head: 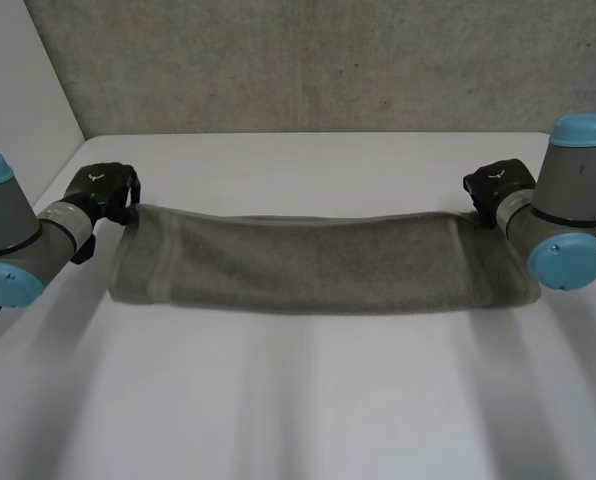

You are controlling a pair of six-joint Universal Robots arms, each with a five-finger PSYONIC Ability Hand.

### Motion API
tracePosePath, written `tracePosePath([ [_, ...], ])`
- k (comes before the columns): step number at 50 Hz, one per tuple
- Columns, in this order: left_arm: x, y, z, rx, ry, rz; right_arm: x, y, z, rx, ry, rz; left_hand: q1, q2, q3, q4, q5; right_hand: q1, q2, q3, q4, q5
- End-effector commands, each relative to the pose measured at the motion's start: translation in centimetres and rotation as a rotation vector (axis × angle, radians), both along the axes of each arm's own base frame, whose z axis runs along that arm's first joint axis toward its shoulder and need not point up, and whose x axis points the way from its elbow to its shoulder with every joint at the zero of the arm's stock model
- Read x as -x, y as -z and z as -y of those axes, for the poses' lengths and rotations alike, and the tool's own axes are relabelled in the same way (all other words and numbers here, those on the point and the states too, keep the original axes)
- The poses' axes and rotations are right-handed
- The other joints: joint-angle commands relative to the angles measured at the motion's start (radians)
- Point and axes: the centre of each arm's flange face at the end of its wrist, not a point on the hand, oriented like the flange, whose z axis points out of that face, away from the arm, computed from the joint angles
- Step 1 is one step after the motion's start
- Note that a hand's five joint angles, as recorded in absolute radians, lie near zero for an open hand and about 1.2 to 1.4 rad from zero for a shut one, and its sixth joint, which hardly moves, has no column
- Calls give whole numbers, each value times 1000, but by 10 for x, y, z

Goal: Fold the towel.

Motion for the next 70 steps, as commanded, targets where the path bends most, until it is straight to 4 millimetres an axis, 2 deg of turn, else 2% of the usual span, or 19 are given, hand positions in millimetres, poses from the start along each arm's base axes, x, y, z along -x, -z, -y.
tracePosePath([
  [1, 2, -1, 0, -4, -9, 2, -10, -6, 2, 29, 20, 21, -870, -927, -922, -937, -877, -905, -890, -896, -894, -888],
  [2, 5, -4, -4, -14, -5, 2, -10, -6, 2, 29, 20, 21, -1104, -1161, -1155, -1171, -1111, -905, -890, -896, -894, -888],
  [4, 9, -9, -7, -14, -3, 4, -12, -25, -2, 47, 28, 84, -1104, -1160, -1155, -1171, -1111, -905, -890, -896, -894, -888],
  [5, 9, -16, -9, -10, -12, 4, -12, -25, -2, 47, 28, 84, -1107, -1163, -1158, -1173, -1114, -905, -890, -896, -894, -888],
  [7, 8, -21, -10, -7, -29, 7, -11, -54, -9, 83, 32, 168, -1104, -1160, -1155, -1171, -1111, -905, -890, -896, -894, -888],
  [10, 4, -32, -15, -4, -69, 11, -11, -64, -14, 89, 33, 189, -1104, -1160, -1155, -1171, -1111, -905, -890, -896, -894, -888],
  [12, 3, -37, -19, 0, -80, 15, -11, -81, -31, 90, 22, 213, -1107, -1163, -1158, -1173, -1114, -905, -890, -896, -894, -888],
  [13, 2, -43, -25, 3, -92, 21, -11, -81, -31, 90, 22, 213, -1107, -1163, -1158, -1174, -1114, -905, -890, -896, -894, -888],
  [15, 1, -47, -32, 1, -98, 25, -9, -91, -53, 76, -2, 202, -1107, -1163, -1158, -1174, -1114, -905, -890, -896, -894, -888],
  [18, 0, -51, -45, -19, -96, 27, -5, -90, -62, 56, -17, 185, -1107, -1163, -1158, -1174, -1114, -905, -890, -896, -894, -888],
  [23, -1, -49, -64, -55, -94, 33, 5, -58, -97, -75, -93, 70, -1092, -1149, -1143, -1159, -1099, -905, -890, -896, -894, -888],
  [26, -2, -43, -75, -88, -92, 37, 9, -48, -104, -107, -99, 43, -1086, -1143, -1137, -1153, -1093, -905, -890, -896, -894, -888],
  [28, -2, -38, -80, -108, -91, 39, 20, -32, -108, -134, -80, 27, -1083, -1140, -1134, -1150, -1090, -780, -766, -772, -769, -764],
  [36, -2, -13, -93, -154, -78, 86, 46, -2, -103, -129, -34, 37, -1080, -1137, -1131, -1147, -1087, -698, -684, -689, -687, -681],
  [42, -2, 2, -85, -87, -72, 141, 50, 7, -97, -115, -45, 56, -1080, -1137, -1131, -1147, -1087, -633, -619, -624, -622, -617],
  [58, -1, 18, -81, -81, -69, 145, 57, 38, -83, -107, -39, 65, -1083, -1140, -1134, -1150, -1090, -454, -440, -445, -443, -438],
  [67, -1, 20, -83, -90, -70, 142, 63, 46, -79, -123, -22, 62, -1086, -1143, -1137, -1153, -1093, -328, -314, -319, -317, -311],
  [69, -1, 20, -85, -97, -69, 140, 63, 46, -78, -123, -20, 62, -1089, -1146, -1140, -1156, -1096, -228, -214, -219, -217, -211],
  [70, -1, 20, -85, -97, -69, 140, 65, 45, -77, -120, -16, 63, -1089, -1146, -1140, -1156, -1096, -56, -42, -48, -45, -40],
])
